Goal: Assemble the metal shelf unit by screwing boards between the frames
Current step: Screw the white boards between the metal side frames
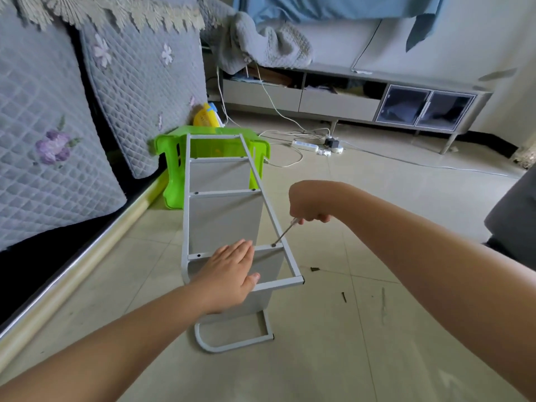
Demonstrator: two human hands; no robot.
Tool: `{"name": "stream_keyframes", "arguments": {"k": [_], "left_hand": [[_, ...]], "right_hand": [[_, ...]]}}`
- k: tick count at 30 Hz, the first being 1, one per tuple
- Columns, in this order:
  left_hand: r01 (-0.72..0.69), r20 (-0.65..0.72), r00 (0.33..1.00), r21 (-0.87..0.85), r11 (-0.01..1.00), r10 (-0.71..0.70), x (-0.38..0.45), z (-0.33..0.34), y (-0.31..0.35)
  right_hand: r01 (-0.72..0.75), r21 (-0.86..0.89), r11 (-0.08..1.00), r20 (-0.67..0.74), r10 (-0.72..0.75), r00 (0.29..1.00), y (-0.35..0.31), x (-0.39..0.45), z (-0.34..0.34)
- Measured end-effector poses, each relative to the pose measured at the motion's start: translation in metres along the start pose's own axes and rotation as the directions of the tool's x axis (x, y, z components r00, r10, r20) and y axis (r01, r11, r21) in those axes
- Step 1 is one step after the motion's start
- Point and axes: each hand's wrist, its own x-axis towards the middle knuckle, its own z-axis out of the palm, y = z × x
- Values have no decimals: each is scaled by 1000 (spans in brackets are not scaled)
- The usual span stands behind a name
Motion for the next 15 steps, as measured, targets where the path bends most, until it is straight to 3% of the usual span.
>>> {"name": "stream_keyframes", "arguments": {"k": [2,4,7,11,15], "left_hand": [[3,-2,1000,-66,998,-3,1,-7,-1],[8,-48,999,-136,991,-15,11,-13,5],[-19,-161,987,-139,990,-4,44,-16,23],[55,-134,986,-272,961,-95,89,-18,45],[143,-149,974,-175,974,-169,115,-25,55]], "right_hand": [[-12,166,986,-111,31,993,26,-2,0],[-46,216,975,-165,82,983,60,4,10],[-177,229,957,-44,192,980,107,31,61],[-288,225,931,51,284,957,145,66,163],[-324,222,920,132,301,945,147,85,252]]}}
